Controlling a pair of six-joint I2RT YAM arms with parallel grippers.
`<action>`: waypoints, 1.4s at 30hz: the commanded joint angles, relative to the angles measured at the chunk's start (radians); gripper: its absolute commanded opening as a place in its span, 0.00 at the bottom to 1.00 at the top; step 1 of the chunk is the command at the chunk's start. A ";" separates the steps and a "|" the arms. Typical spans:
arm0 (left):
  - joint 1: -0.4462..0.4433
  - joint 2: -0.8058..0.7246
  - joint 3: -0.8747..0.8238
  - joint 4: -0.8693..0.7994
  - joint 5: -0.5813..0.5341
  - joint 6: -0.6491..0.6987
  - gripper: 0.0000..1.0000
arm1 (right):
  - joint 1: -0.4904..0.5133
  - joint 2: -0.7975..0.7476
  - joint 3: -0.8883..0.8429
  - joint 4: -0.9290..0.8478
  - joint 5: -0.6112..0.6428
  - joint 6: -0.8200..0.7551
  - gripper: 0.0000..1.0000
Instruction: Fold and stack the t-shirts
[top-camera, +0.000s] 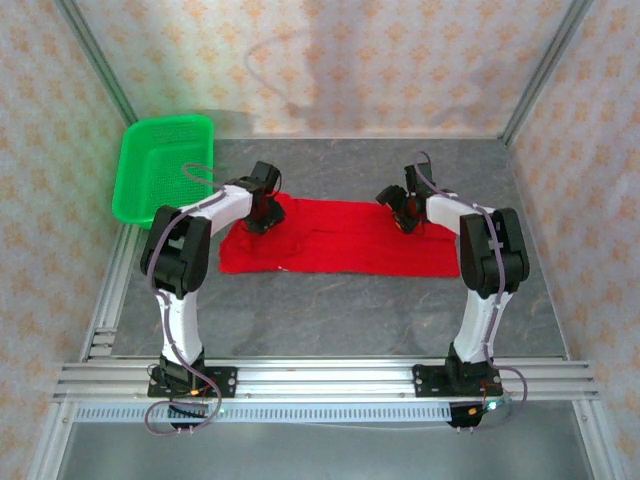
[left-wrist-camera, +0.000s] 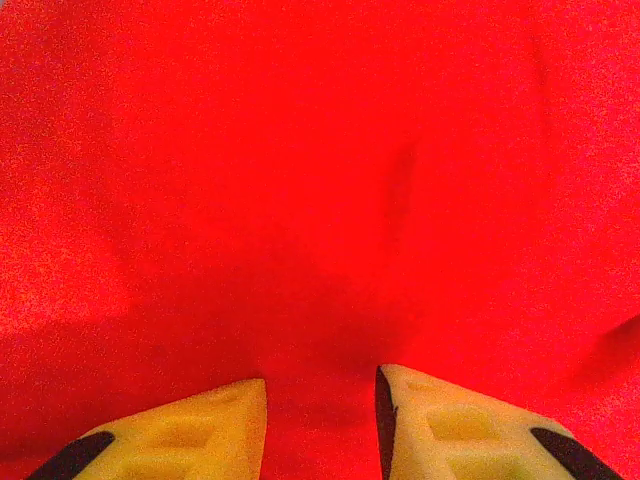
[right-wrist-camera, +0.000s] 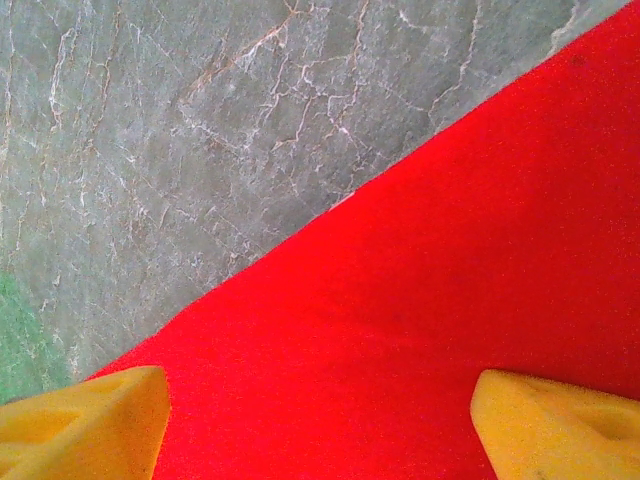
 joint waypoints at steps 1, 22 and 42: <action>0.004 -0.060 -0.063 -0.028 0.004 0.031 0.35 | -0.015 0.077 -0.031 -0.124 0.134 -0.012 0.82; -0.017 -0.359 -0.356 0.007 0.179 0.133 0.37 | -0.015 0.099 -0.017 -0.146 0.142 -0.011 0.82; 0.075 -0.309 -0.189 -0.132 -0.044 0.057 0.35 | -0.016 0.089 -0.033 -0.144 0.149 -0.017 0.82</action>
